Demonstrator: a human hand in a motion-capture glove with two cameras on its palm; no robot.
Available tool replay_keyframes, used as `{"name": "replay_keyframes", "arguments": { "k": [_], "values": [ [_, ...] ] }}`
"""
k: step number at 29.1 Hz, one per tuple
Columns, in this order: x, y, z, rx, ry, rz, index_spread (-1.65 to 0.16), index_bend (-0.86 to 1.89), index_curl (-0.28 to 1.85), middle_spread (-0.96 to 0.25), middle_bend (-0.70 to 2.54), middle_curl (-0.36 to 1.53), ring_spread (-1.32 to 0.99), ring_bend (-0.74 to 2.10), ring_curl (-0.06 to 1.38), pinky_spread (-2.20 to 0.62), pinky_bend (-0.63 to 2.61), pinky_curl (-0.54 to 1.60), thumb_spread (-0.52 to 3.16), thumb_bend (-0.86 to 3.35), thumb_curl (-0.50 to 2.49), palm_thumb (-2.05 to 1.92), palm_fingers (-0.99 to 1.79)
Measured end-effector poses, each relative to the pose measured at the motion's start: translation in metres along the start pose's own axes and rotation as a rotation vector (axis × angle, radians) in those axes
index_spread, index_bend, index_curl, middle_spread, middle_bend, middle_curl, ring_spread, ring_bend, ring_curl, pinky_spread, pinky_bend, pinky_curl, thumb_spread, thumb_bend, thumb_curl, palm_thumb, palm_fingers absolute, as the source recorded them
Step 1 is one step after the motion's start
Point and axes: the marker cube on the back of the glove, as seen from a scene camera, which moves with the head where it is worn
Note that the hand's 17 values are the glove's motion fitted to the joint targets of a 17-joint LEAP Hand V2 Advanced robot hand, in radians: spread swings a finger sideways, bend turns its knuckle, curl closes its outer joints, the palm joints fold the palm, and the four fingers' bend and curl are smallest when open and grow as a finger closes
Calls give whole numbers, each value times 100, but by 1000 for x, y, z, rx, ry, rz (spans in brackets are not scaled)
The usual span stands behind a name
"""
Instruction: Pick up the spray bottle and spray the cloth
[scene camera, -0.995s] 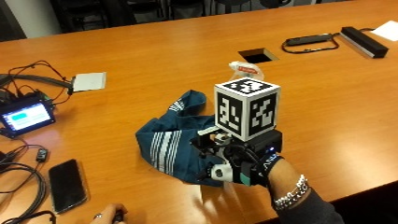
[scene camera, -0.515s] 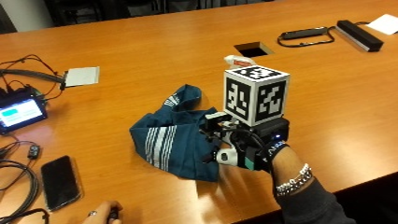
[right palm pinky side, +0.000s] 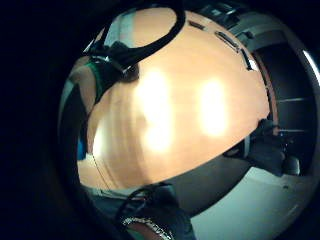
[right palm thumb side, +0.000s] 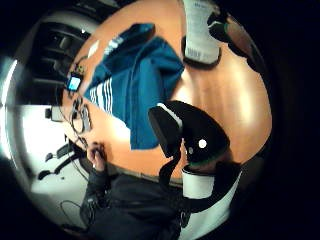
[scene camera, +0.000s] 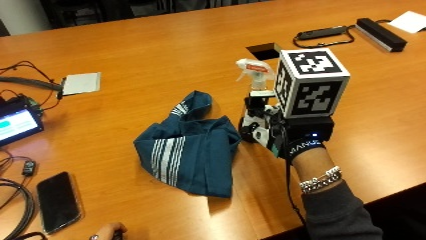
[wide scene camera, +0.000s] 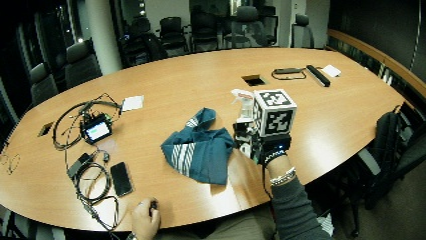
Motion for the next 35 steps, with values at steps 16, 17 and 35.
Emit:
{"name": "replay_keyframes", "arguments": {
  "k": [16, 17, 35],
  "values": [
    [20, -28, 48, 267, -695, 361, -24, 15, 28, -4, 23, 32, -5, 34, 30, 17, 34, 31, 120, 6, 23, 62, 73],
    [21, -28, 50, 269, -737, 363, -23, 15, 29, -4, 23, 33, -5, 35, 30, 16, 33, 31, 120, 6, 24, 64, 75],
    [19, -70, 57, 702, -1093, 363, -26, 25, 39, -15, 43, 44, -14, 43, 37, 0, 20, 28, 89, 6, 40, 91, 124]
  ]
}}
